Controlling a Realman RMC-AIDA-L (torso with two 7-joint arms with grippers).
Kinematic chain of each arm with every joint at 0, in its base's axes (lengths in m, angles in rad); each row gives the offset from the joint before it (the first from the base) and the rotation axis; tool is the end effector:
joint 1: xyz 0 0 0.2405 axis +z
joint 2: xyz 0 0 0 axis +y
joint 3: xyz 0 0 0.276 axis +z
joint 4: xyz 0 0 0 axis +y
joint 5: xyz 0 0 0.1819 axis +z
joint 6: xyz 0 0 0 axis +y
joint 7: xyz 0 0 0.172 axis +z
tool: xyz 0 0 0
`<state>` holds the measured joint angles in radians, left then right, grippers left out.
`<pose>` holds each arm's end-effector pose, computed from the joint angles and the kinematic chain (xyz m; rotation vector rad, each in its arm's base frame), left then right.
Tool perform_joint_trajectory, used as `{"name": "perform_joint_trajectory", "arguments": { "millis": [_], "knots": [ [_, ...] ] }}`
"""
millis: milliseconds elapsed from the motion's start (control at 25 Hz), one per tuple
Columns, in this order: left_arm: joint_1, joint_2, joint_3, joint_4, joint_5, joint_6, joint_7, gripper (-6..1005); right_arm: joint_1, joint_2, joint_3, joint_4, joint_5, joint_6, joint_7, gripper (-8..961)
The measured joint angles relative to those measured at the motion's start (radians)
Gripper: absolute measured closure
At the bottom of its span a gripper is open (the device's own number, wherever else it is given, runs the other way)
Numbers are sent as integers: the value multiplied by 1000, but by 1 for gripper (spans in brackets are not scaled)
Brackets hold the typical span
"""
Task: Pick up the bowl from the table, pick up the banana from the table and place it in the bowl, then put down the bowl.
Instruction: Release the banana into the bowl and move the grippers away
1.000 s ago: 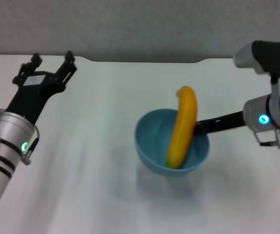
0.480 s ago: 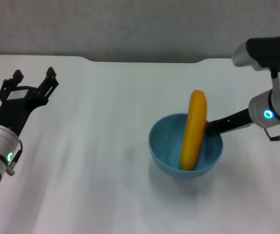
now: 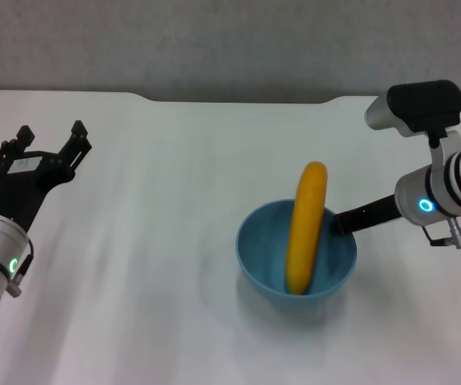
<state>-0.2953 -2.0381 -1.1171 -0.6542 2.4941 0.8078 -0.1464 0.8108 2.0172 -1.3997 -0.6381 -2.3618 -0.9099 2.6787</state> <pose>-0.2897 0.3683 -0.0064 -1.5596 -0.7309 -0.8318 0.2488 0.4194 -0.0736 -2.2760 1.3013 -0.1546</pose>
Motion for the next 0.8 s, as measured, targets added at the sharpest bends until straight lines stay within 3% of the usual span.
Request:
{"name": "perform_joint_trajectory", "arguments": {
  "millis": [800],
  "knots": [
    [4,-1,2,19,0,1,-24,104,-22,1,-91,26,40,53,-2,758]
  ]
}}
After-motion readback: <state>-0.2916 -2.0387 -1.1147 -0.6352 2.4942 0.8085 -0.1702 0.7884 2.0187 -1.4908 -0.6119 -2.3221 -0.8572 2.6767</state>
